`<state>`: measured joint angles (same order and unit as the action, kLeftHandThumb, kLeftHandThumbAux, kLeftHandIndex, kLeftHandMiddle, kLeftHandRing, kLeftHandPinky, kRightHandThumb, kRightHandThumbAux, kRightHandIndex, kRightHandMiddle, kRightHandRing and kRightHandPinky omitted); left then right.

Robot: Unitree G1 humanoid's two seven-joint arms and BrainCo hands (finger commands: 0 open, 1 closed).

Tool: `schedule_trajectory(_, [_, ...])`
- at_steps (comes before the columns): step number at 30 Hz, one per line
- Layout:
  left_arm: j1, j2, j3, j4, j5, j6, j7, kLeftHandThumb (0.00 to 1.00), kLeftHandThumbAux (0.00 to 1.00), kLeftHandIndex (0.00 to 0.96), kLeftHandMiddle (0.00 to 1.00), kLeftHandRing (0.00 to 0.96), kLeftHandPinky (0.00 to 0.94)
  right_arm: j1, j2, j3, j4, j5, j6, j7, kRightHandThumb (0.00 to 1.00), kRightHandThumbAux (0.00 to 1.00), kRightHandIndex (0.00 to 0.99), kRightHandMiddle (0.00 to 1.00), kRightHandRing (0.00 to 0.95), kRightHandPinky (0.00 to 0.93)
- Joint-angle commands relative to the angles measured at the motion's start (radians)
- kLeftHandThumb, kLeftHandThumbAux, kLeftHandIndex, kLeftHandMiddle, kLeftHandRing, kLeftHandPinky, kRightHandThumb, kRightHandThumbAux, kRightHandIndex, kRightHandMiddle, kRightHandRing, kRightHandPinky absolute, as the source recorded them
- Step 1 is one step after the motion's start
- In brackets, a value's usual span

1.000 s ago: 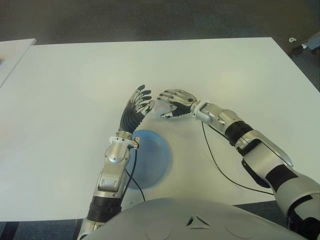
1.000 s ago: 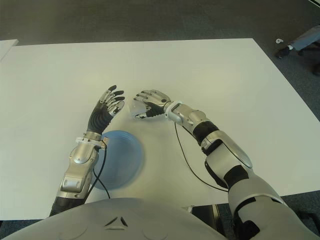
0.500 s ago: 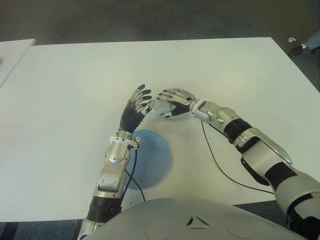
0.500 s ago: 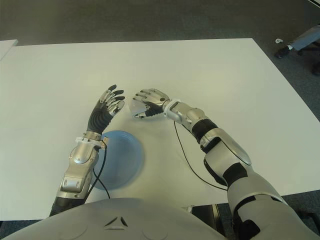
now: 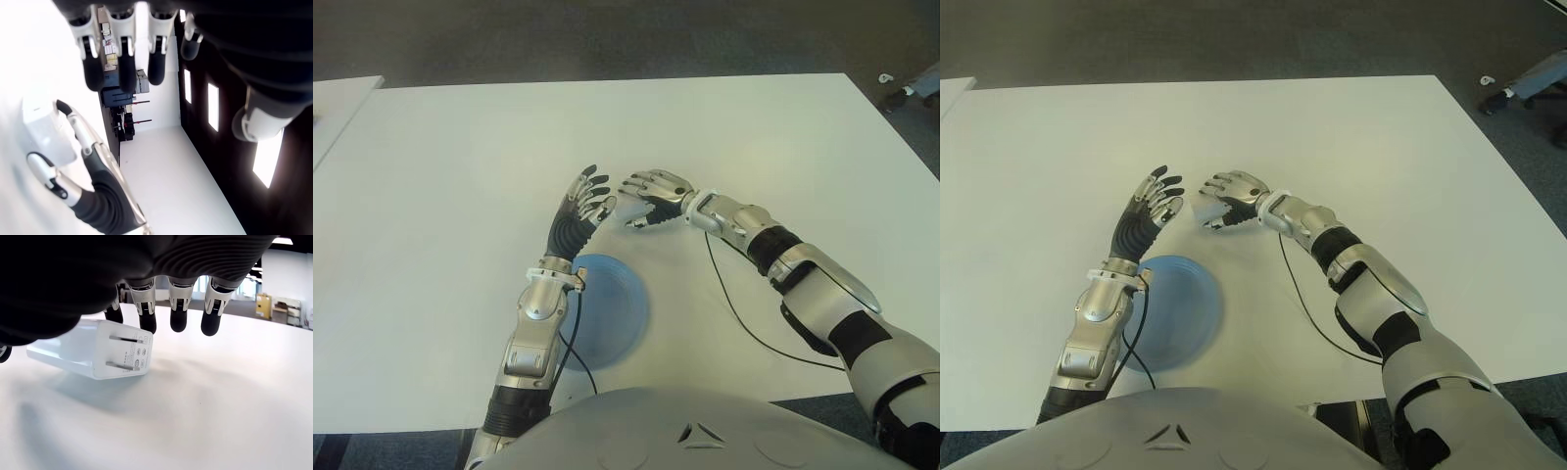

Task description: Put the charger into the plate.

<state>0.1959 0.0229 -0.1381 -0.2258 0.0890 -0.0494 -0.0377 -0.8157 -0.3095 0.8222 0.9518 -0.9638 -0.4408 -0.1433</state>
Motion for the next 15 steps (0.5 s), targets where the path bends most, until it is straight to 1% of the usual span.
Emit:
schedule_trajectory(1, [0.015, -0.007, -0.008, 0.001, 0.000, 0.009, 0.004, 0.013, 0.541, 0.000, 0.184, 0.233, 0.267, 0.021, 0.009, 0.042, 0.042, -0.037, -0.002, 0.032, 0.353, 0.116, 0.000, 0.000, 0.000, 0.000])
schedule_trajectory(7, [0.018, -0.008, -0.008, 0.000, -0.003, 0.001, 0.001, 0.009, 0.539, 0.000, 0.184, 0.233, 0.257, 0.008, 0.015, 0.062, 0.061, -0.042, -0.007, 0.027, 0.360, 0.109, 0.000, 0.000, 0.000, 0.000])
schedule_trajectory(15, [0.021, -0.008, -0.008, -0.002, 0.000, -0.002, 0.003, 0.006, 0.533, 0.000, 0.179, 0.228, 0.262, 0.002, 0.021, 0.067, 0.075, -0.031, -0.016, 0.030, 0.368, 0.103, 0.000, 0.000, 0.000, 0.000])
